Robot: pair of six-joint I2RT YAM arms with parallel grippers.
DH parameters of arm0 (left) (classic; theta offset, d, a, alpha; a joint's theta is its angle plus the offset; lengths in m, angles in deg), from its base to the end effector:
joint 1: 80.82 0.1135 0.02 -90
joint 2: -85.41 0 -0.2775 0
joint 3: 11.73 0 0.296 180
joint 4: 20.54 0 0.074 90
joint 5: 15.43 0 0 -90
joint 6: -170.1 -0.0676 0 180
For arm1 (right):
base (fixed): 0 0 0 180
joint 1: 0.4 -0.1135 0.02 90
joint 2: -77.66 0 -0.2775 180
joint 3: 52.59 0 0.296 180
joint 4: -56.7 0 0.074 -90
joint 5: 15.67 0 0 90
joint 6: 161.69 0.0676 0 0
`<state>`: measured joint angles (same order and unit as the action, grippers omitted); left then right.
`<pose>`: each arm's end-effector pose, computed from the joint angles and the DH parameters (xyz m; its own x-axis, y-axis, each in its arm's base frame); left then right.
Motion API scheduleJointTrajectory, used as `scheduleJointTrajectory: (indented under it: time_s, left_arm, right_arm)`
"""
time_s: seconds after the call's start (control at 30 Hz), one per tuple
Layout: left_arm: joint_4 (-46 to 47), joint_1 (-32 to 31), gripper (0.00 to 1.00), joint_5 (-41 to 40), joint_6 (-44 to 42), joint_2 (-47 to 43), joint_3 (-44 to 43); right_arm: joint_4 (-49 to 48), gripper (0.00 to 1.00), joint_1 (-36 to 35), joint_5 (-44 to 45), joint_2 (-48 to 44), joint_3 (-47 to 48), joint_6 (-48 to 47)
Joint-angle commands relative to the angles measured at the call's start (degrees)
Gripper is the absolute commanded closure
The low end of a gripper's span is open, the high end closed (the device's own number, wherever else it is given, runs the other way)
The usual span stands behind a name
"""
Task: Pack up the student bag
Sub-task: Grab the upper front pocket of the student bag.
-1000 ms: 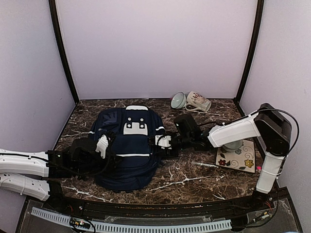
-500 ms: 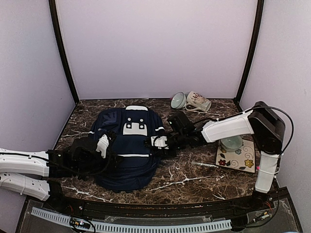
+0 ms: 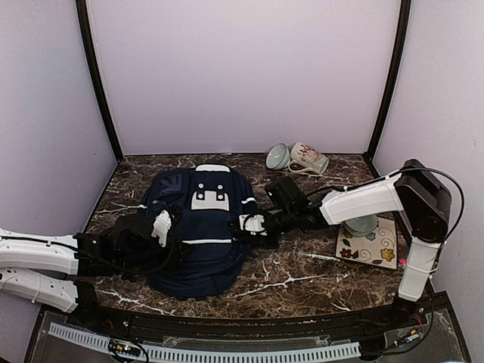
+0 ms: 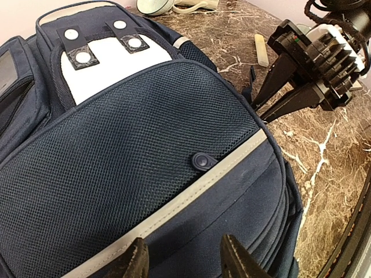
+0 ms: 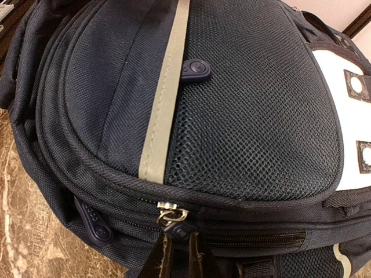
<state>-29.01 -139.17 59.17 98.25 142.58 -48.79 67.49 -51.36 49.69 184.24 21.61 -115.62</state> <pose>0.1568 -0.2202 0.1783 -0.4561 0.1675 -0.8740 0.5854 0.7962 -0.1528 0.2603 0.3657 0.1283 0.3123 -0.6160 -0.7231 -0.9453 -0.1264 -0.3006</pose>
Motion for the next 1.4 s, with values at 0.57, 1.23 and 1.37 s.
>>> scheduleJointTrajectory:
  time_s: [0.57,1.23,1.37]
  left_arm:
    - [1.4,-0.1,0.56,1.1,-0.4,2.2,-2.4]
    - [3.2,-2.0,0.56,1.3,-4.7,4.4,-1.7]
    - [5.3,-5.7,0.49,-2.0,-9.7,6.1,-1.9]
  right_arm:
    - [-8.7,0.71,-1.3,-1.4,-3.0,-4.3,5.4]
    - [-14.0,1.0,-1.2,-2.2,-4.7,-7.3,9.8]
    - [-12.6,1.0,-1.2,-3.0,-5.8,-6.4,12.8]
